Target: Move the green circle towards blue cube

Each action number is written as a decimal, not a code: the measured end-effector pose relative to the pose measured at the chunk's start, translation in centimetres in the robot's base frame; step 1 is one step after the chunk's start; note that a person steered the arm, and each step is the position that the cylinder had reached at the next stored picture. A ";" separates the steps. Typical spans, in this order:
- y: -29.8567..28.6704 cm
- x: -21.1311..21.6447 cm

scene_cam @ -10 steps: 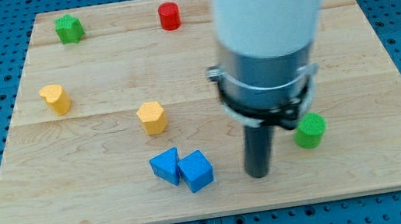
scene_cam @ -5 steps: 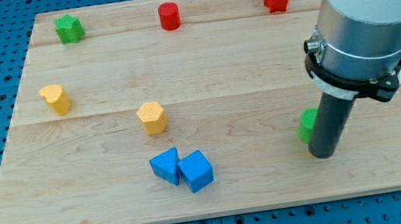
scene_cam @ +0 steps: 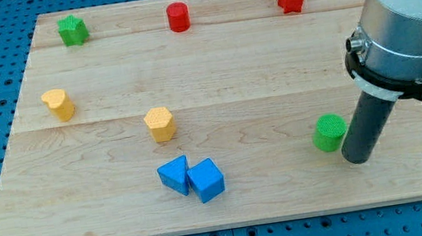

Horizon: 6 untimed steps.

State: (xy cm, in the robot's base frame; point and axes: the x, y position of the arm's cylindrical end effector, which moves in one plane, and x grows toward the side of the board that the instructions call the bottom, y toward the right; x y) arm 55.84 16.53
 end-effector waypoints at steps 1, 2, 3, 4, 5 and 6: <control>0.6 -0.4; 0.5 -4.1; -2.9 -4.7; -2.5 -5.4; -1.5 -6.2; -0.3 -6.6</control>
State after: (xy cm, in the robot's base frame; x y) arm 49.21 16.24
